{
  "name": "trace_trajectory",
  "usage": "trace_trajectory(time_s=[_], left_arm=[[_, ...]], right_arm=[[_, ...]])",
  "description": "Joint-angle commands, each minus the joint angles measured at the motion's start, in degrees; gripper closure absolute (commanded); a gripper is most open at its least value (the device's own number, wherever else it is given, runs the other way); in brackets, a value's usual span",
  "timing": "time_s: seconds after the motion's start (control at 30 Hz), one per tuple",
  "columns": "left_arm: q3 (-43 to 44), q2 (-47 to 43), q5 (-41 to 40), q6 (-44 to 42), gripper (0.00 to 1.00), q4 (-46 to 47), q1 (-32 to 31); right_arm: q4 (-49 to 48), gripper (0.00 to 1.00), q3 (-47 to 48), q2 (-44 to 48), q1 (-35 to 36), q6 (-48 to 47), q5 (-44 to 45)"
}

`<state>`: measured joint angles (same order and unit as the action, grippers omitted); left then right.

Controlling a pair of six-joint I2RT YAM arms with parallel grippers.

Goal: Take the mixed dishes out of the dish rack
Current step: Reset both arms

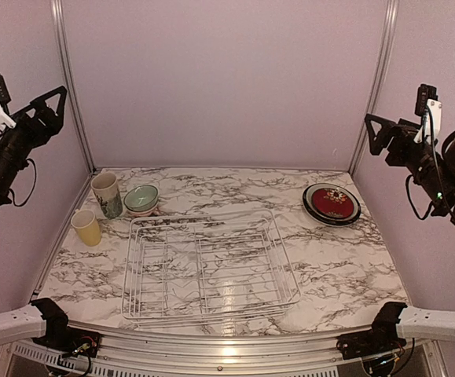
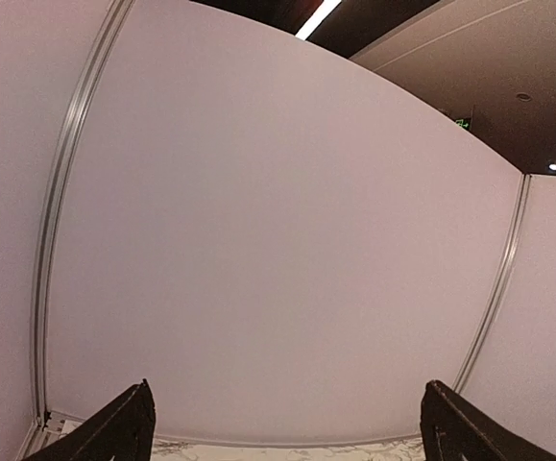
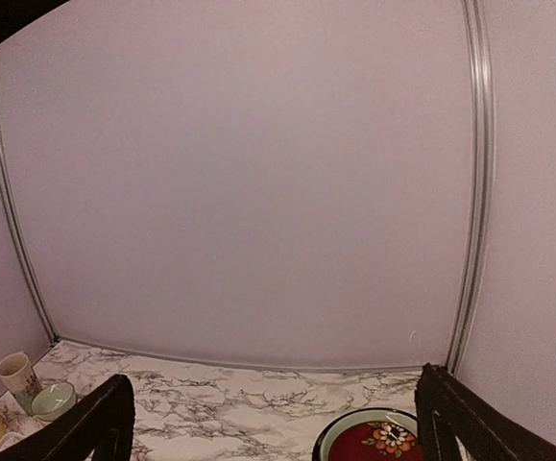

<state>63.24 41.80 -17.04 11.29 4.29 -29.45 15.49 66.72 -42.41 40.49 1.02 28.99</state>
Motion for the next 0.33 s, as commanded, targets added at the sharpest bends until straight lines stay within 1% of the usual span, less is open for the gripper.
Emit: trace_trajectory(time_s=[0.0,0.3], left_arm=[[-1.1,0.0,-0.4,-0.5,0.01,2.3,0.2],[-1.7,0.2,-0.3,-0.5,0.01,3.0,0.2]], right_arm=[[0.0,0.01,1.0,0.7,0.1,-0.9,0.8],[-1.4,0.01,-0.1,1.7,0.0,-0.9,0.1]])
